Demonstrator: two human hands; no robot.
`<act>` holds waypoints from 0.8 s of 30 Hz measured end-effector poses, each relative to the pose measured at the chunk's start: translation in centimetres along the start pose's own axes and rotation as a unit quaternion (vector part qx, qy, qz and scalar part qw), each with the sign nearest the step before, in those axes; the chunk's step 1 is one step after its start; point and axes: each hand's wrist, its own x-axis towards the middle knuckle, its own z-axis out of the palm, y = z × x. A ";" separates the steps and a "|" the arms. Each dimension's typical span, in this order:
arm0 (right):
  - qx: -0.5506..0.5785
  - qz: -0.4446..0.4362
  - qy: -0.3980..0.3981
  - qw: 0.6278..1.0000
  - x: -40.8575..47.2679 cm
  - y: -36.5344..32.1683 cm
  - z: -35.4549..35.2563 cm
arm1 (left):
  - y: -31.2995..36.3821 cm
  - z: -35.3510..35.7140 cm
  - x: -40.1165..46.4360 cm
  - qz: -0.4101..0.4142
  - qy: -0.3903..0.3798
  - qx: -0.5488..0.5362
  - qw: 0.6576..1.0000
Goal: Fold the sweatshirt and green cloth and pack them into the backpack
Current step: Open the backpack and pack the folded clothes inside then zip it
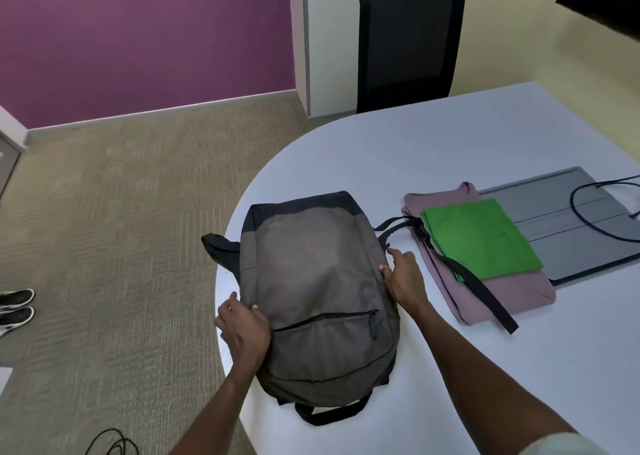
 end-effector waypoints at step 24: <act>0.128 0.096 -0.168 0.973 1.1 1.2 -2.6 | 12.8 7.8 -13.0 0.346 -0.176 0.128 0.913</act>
